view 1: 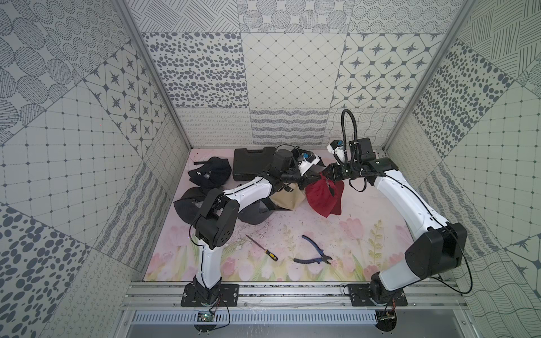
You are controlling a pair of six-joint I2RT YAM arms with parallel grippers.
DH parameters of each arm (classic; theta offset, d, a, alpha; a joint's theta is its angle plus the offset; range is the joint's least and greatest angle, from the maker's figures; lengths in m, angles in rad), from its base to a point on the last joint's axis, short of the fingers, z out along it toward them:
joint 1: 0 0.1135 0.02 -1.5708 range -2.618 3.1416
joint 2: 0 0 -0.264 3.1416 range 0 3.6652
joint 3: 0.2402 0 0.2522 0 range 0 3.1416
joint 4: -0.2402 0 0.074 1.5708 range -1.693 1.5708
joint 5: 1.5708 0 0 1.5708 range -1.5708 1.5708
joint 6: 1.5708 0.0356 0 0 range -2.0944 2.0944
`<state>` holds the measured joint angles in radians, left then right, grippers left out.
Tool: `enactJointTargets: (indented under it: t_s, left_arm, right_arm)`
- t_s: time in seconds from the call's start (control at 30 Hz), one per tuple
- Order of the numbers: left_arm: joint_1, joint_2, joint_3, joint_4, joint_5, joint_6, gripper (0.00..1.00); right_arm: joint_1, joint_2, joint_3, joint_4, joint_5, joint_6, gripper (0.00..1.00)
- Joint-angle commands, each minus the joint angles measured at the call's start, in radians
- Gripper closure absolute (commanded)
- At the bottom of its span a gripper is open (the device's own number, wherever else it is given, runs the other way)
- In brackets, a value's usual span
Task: Open the adjustable buckle of the baseball cap
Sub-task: Open the adjustable buckle on the baseball cap.
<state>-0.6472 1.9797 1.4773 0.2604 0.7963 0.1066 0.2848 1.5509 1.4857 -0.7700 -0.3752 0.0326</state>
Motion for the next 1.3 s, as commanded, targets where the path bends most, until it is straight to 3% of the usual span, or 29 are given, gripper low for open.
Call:
enactJointTargets:
  t_s: [0.0,0.27,1.13,1.17,1.23,1.27]
  left_arm:
    - [-0.012,-0.021,0.014,0.017,0.013,0.024,1.00]
    - [-0.012,-0.006,0.029,0.002,0.014,0.019,1.00]
    - [-0.012,0.067,0.128,-0.096,-0.088,-0.059,1.00]
    - [-0.012,0.070,0.133,-0.098,-0.085,-0.063,1.00]
    - [-0.012,0.074,0.138,-0.098,-0.080,-0.068,1.00]
    - [-0.012,0.076,0.139,-0.096,-0.078,-0.071,1.00]
  right_arm:
    - [0.008,0.009,0.025,0.012,-0.016,-0.013,0.83]
    - [0.007,-0.017,0.031,0.022,0.015,-0.017,1.00]
    - [0.007,-0.277,-0.158,0.086,0.026,0.012,1.00]
    - [0.007,-0.296,-0.174,0.094,0.028,0.016,0.90]
    - [0.005,-0.325,-0.203,0.107,0.029,0.017,0.53]
    - [0.004,-0.336,-0.214,0.111,0.032,0.018,0.43]
